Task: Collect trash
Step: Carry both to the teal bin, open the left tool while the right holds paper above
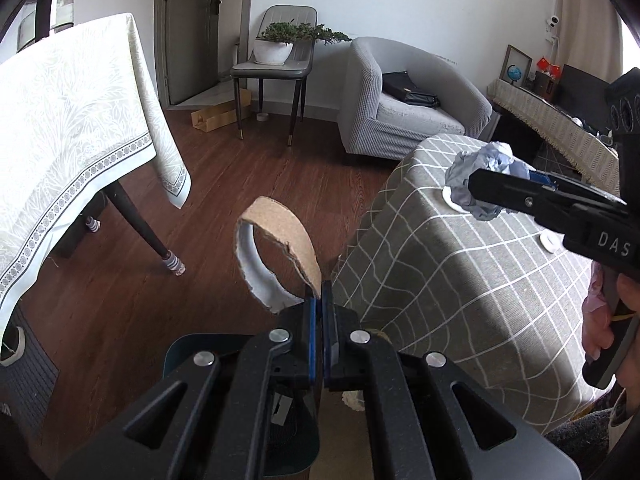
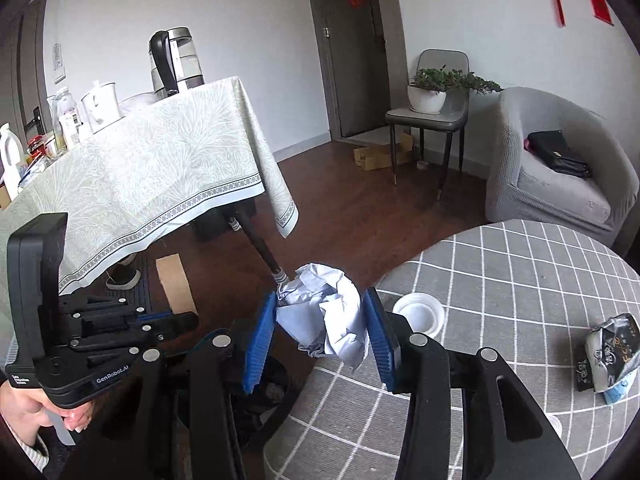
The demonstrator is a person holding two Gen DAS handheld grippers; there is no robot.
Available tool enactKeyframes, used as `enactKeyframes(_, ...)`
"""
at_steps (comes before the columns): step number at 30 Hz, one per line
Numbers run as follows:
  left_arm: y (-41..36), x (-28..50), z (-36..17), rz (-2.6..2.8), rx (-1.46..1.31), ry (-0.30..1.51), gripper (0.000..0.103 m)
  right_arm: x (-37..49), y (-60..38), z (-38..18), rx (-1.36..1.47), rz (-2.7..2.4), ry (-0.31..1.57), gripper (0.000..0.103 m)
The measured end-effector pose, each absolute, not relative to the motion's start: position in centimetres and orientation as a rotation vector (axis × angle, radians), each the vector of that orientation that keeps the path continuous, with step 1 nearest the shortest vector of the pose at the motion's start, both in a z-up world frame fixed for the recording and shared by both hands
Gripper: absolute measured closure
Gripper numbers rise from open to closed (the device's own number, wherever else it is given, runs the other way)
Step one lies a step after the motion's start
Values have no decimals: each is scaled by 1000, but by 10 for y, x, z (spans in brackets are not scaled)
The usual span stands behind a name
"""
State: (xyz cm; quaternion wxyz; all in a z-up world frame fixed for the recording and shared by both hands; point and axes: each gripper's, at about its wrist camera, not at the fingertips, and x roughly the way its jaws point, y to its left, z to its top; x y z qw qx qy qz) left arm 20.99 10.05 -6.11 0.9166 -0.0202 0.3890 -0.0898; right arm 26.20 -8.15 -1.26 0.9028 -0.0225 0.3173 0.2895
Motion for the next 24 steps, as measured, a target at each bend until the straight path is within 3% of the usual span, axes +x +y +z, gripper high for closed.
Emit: enactKeyframes(24,159,208,-185,-124,70,1168,100,264,15,-27,-1,749,699,58)
